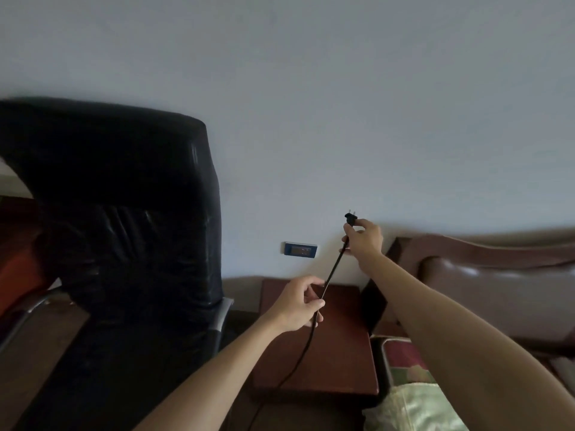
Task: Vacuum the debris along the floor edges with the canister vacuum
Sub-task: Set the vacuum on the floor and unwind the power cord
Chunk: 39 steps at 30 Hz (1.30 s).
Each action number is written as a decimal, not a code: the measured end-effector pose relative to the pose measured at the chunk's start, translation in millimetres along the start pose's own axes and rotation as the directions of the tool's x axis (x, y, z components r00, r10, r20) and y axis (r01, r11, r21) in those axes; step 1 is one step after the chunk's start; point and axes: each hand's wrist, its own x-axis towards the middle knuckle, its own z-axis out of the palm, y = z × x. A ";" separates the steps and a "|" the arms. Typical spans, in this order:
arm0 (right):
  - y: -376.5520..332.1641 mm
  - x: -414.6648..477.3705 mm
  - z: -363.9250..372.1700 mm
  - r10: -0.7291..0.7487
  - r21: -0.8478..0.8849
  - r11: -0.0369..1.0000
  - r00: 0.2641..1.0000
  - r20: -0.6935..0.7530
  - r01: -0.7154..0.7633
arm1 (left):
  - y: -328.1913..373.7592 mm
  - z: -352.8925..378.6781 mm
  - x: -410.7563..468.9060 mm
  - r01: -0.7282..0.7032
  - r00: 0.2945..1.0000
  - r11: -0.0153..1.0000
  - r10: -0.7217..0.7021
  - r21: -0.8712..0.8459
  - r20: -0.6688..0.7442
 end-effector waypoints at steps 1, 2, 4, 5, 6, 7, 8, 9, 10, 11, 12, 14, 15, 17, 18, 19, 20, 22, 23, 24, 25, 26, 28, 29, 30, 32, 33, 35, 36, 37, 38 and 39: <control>8.9 4.9 7.5 0.019 -0.004 1.000 1.000 0.005 -0.019 | -6.1 -1.6 4.8 0.023 1.000 1.000 -0.023 -0.002 0.015; 18.5 10.5 15.8 0.037 -0.014 0.999 0.999 0.014 -0.037 | -11.2 -2.8 9.9 0.047 0.998 0.999 -0.047 -0.004 0.035; 39.1 22.7 33.8 0.062 -0.036 0.998 0.998 0.034 -0.060 | -20.5 -3.8 22.0 0.093 0.993 0.996 -0.092 -0.002 0.072; 49.0 28.9 43.1 0.072 -0.046 0.996 0.997 0.038 -0.070 | -25.3 -4.4 28.8 0.113 0.990 0.994 -0.113 0.003 0.084; 58.7 35.0 52.0 0.083 -0.062 0.995 0.996 0.039 -0.080 | -30.7 -5.2 35.8 0.130 0.987 0.991 -0.131 0.007 0.093; 69.9 41.6 61.1 0.090 -0.085 0.993 0.995 0.041 -0.087 | -37.0 -6.2 42.6 0.150 0.984 0.989 -0.151 0.013 0.095; 81.3 48.1 69.3 0.095 -0.110 0.990 0.994 0.049 -0.089 | -44.3 -7.2 50.0 0.173 0.981 0.985 -0.173 0.016 0.090; 93.2 54.9 76.6 0.091 -0.142 0.986 0.994 0.061 -0.082 | -52.1 -8.1 57.0 0.200 0.976 0.980 -0.200 0.017 0.081; 105.2 62.4 83.6 0.082 -0.183 0.981 0.994 0.077 -0.067 | -60.5 -8.6 64.1 0.227 0.971 0.974 -0.228 0.012 0.070; 118.1 70.7 90.6 0.067 -0.230 0.972 0.993 0.100 -0.042 | -69.7 -9.1 70.9 0.254 0.965 0.967 -0.254 0.003 0.060; 130.1 78.1 97.1 0.055 -0.274 0.962 0.990 0.130 -0.018 | -79.2 -9.1 77.5 0.277 0.960 0.961 -0.276 -0.009 0.050; 154.1 91.5 110.9 0.041 -0.322 0.947 0.984 0.174 0.017 | -99.2 -7.9 91.3 0.320 0.947 0.947 -0.319 -0.023 0.037; 166.8 97.5 117.4 0.036 -0.336 0.941 0.982 0.184 0.028 | -109.5 -5.6 97.9 0.342 0.939 0.939 -0.342 -0.029 0.028; 186.3 102.8 127.9 0.052 -0.350 0.937 0.980 0.190 0.018 | -126.1 -0.9 105.8 0.372 0.928 0.927 -0.372 -0.051 0.009; 196.0 106.8 133.7 0.068 -0.354 0.935 0.979 0.191 0.005 | -135.0 2.9 111.8 0.385 0.923 0.921 -0.385 -0.062 -0.001; 204.8 111.0 139.2 0.070 -0.351 0.936 0.979 0.194 0.003 | -142.7 5.8 117.0 0.394 0.918 0.917 -0.396 -0.063 -0.011; 210.8 113.9 144.0 0.072 -0.348 0.938 0.979 0.193 0.000 | -149.9 7.8 121.9 0.402 0.914 0.913 -0.404 -0.066 -0.023; 221.9 120.3 152.3 0.072 -0.337 0.941 0.980 0.186 -0.006 | -163.9 10.4 130.8 0.410 0.910 0.910 -0.413 -0.068 -0.040; 227.1 123.9 155.9 0.072 -0.330 0.944 0.980 0.183 -0.007 | -170.2 11.3 135.1 0.410 0.909 0.910 -0.413 -0.067 -0.047; 231.1 127.6 159.2 0.079 -0.324 0.946 0.981 0.180 -0.016 | -175.7 11.7 139.7 0.411 0.908 0.909 -0.414 -0.064 -0.054; 235.0 131.7 162.2 0.078 -0.317 0.948 0.981 0.178 -0.018 | -179.7 12.1 144.1 0.411 0.908 0.909 -0.415 -0.068 -0.059; 237.3 135.1 164.6 0.077 -0.316 0.949 0.981 0.176 -0.017 | -183.5 12.2 148.2 0.411 0.908 0.909 -0.415 -0.074 -0.061; 242.3 141.1 168.6 0.071 -0.317 0.948 0.983 0.172 -0.013 | -189.3 13.0 155.7 0.408 0.908 0.908 -0.414 -0.089 -0.063; 243.8 143.4 169.9 0.072 -0.319 0.948 0.983 0.169 -0.015 | -191.7 13.8 159.1 0.409 0.907 0.908 -0.415 -0.093 -0.065; 244.8 144.3 171.5 0.081 -0.320 0.947 0.983 0.165 -0.025 | -194.2 14.8 161.9 0.412 0.906 0.906 -0.419 -0.095 -0.066; 249.4 145.0 175.0 0.094 -0.313 0.949 0.983 0.160 -0.040 | -199.5 16.9 165.4 0.422 0.901 0.902 -0.428 -0.090 -0.066; 252.1 144.9 176.6 0.098 -0.307 0.951 0.982 0.159 -0.045 | -202.1 18.2 166.6 0.426 0.899 0.900 -0.432 -0.091 -0.065; 256.8 144.6 178.8 0.101 -0.294 0.954 0.984 0.149 -0.054 | -207.3 19.8 167.9 0.433 0.896 0.896 -0.440 -0.098 -0.066; 258.3 144.5 179.2 0.101 -0.292 0.955 0.985 0.140 -0.057 | -209.6 19.9 168.5 0.434 0.895 0.896 -0.441 -0.097 -0.068; 260.2 144.8 178.9 0.098 -0.290 0.955 0.987 0.127 -0.058 | -211.5 20.1 169.3 0.433 0.896 0.896 -0.440 -0.094 -0.067; 260.8 144.7 177.6 0.096 -0.291 0.955 0.989 0.115 -0.059 | -213.1 20.5 170.2 0.433 0.896 0.897 -0.439 -0.093 -0.064; 262.1 145.4 176.3 0.092 -0.290 0.955 0.990 0.108 -0.057 | -214.5 21.3 171.2 0.434 0.896 0.896 -0.441 -0.094 -0.059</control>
